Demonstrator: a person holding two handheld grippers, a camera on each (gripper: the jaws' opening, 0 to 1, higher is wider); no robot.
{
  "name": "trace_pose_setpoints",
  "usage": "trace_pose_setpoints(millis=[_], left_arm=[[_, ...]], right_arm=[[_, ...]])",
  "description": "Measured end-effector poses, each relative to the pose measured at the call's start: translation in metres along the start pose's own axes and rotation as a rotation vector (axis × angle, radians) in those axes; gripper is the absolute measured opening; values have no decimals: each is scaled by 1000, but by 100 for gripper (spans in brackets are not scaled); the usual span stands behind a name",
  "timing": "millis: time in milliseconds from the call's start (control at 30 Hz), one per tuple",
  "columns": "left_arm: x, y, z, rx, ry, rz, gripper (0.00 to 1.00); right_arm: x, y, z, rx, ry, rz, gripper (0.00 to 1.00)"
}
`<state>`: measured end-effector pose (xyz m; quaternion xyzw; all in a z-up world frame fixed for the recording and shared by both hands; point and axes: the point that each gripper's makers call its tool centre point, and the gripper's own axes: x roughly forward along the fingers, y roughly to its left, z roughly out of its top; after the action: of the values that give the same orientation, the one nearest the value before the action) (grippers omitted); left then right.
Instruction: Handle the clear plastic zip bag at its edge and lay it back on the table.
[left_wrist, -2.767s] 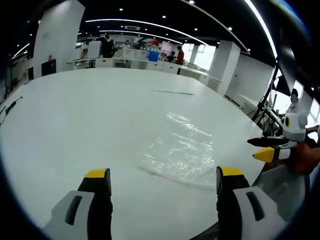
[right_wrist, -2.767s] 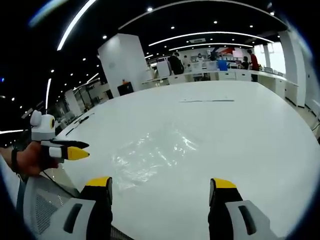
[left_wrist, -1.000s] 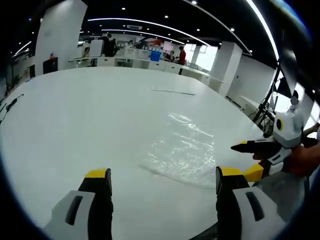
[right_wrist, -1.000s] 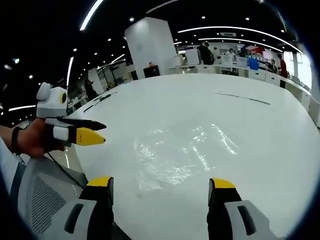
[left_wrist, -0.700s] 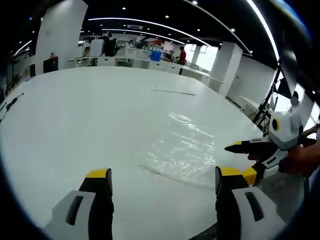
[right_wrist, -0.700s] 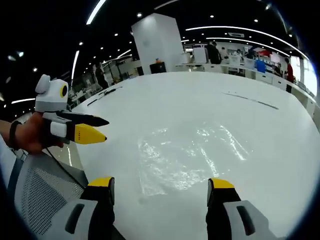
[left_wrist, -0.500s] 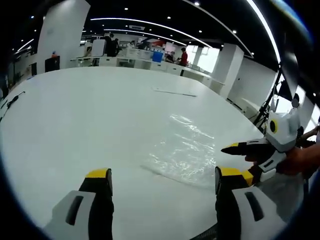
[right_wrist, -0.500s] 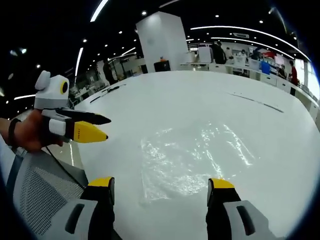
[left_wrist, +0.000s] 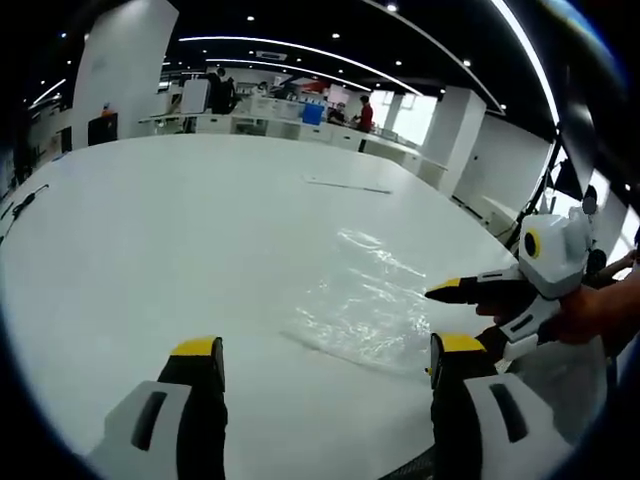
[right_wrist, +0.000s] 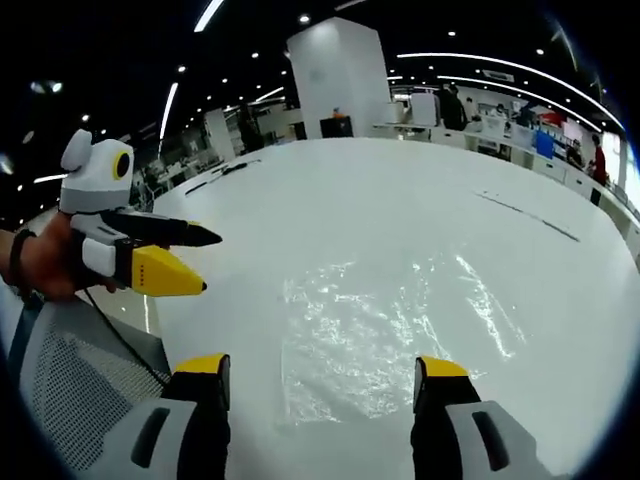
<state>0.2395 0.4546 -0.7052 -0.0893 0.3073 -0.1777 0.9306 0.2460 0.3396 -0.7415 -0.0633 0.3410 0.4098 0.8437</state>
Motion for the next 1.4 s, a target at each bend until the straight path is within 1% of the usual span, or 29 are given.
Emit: trace_pose_setpoints(millis=[100, 167, 300, 500, 600, 667, 700, 767, 800, 867, 900, 933, 1000, 1033, 1067, 1233, 1300, 1400], left_arm=[[-1, -2, 0, 2, 2, -2, 84], [-1, -1, 1, -1, -1, 0, 84], [0, 4, 0, -12, -5, 8, 84], [-1, 3, 0, -11, -3, 8, 84], [-1, 4, 0, -11, -3, 8, 84], [0, 6, 0, -13, -2, 11, 84], [0, 7, -1, -14, -2, 11, 84], [1, 7, -1, -14, -2, 10, 84], [1, 7, -1, -13, -1, 10, 84], [1, 6, -1, -11, 1, 9, 84], [1, 6, -1, -10, 1, 9, 84], [1, 6, -1, -12, 1, 8, 84], [1, 6, -1, -13, 1, 8, 84], [1, 7, -1, -16, -1, 9, 84], [2, 8, -2, -15, 1, 9, 84], [1, 3, -1, -9, 7, 4, 83], [1, 3, -2, -10, 7, 3, 83], [1, 4, -2, -11, 7, 3, 83]], right_arm=[[8, 2, -4, -5, 14, 5, 73], [13, 2, -10, -26, 32, 8, 72], [15, 1, -15, -35, 55, 8, 71], [18, -4, -17, -65, 76, 0, 69], [18, -4, -19, -81, 90, -2, 66], [17, -6, -21, -155, 113, -22, 62], [18, -5, -22, -153, 116, -16, 60], [20, -5, -23, -141, 118, -8, 60], [21, -5, -25, -151, 125, -10, 60], [22, -6, -26, -193, 139, -19, 59], [24, -5, -29, -233, 154, -11, 59], [23, -2, -29, -239, 154, -6, 59], [23, -1, -30, -243, 156, -7, 59], [26, -5, -31, -227, 150, -10, 58], [26, -6, -30, -229, 147, -14, 57], [22, -7, -30, -226, 138, -12, 55], [24, -8, -30, -226, 140, -13, 53], [21, -9, -31, -222, 143, -16, 50]])
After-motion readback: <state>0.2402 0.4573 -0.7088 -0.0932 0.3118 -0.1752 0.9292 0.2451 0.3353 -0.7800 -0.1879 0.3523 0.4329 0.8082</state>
